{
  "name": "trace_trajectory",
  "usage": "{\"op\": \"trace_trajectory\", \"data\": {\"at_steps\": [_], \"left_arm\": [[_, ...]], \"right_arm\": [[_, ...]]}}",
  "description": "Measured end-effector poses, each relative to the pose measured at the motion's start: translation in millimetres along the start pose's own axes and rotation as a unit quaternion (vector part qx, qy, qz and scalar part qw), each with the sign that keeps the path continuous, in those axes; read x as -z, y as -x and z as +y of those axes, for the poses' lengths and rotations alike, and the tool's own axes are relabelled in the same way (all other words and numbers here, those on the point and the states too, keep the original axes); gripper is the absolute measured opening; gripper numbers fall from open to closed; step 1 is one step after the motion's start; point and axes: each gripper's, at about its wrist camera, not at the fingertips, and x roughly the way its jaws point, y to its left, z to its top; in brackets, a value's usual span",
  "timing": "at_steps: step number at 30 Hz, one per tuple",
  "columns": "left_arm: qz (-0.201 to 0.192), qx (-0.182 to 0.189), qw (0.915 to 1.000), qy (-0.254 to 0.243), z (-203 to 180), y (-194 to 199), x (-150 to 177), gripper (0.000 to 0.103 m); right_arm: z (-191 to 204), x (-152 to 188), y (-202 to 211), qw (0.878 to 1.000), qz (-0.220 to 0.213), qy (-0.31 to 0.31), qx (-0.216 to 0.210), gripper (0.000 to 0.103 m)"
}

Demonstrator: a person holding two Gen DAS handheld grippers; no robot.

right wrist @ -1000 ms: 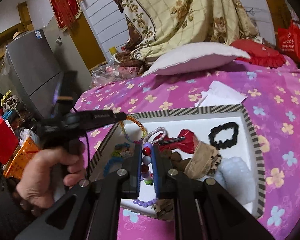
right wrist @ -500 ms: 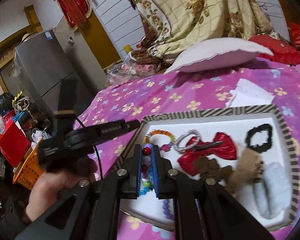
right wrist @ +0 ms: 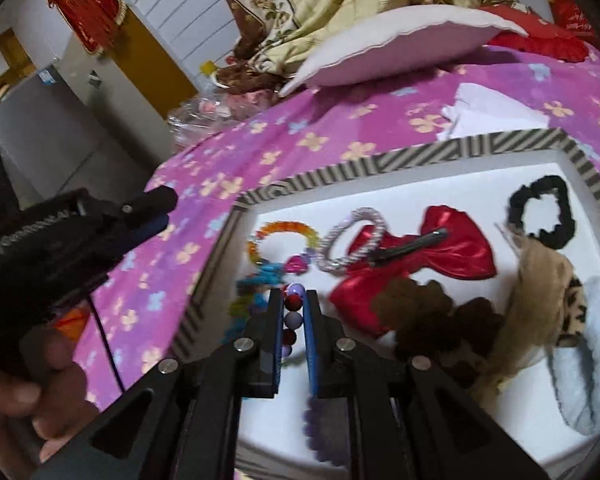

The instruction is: Organize jewelry

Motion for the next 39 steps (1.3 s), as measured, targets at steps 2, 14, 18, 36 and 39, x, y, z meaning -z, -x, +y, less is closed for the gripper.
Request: {"op": "trace_trajectory", "data": {"at_steps": [2, 14, 18, 36, 39], "left_arm": [[0.023, -0.006, 0.9996, -0.011, -3, -8, 3, 0.006], [0.055, -0.040, 0.9977, -0.002, 4, -19, 14, 0.020], [0.059, -0.044, 0.9973, -0.009, 2, -13, 15, 0.032], [0.001, -0.064, 0.9860, -0.154, -47, 150, 156, 0.076], [-0.001, -0.048, 0.9872, -0.152, -58, 159, 172, 0.076]], "right_arm": [[3, 1, -2, 1.000, 0.004, 0.015, 0.014, 0.010], [3, 5, 24, 0.996, -0.027, 0.048, 0.071, 0.030], [6, 10, 50, 0.993, -0.027, 0.069, 0.092, 0.034], [-27, 120, 225, 0.987, -0.046, 0.052, 0.145, 0.084], [-33, 125, 234, 0.985, -0.054, 0.046, 0.158, 0.084]]}}
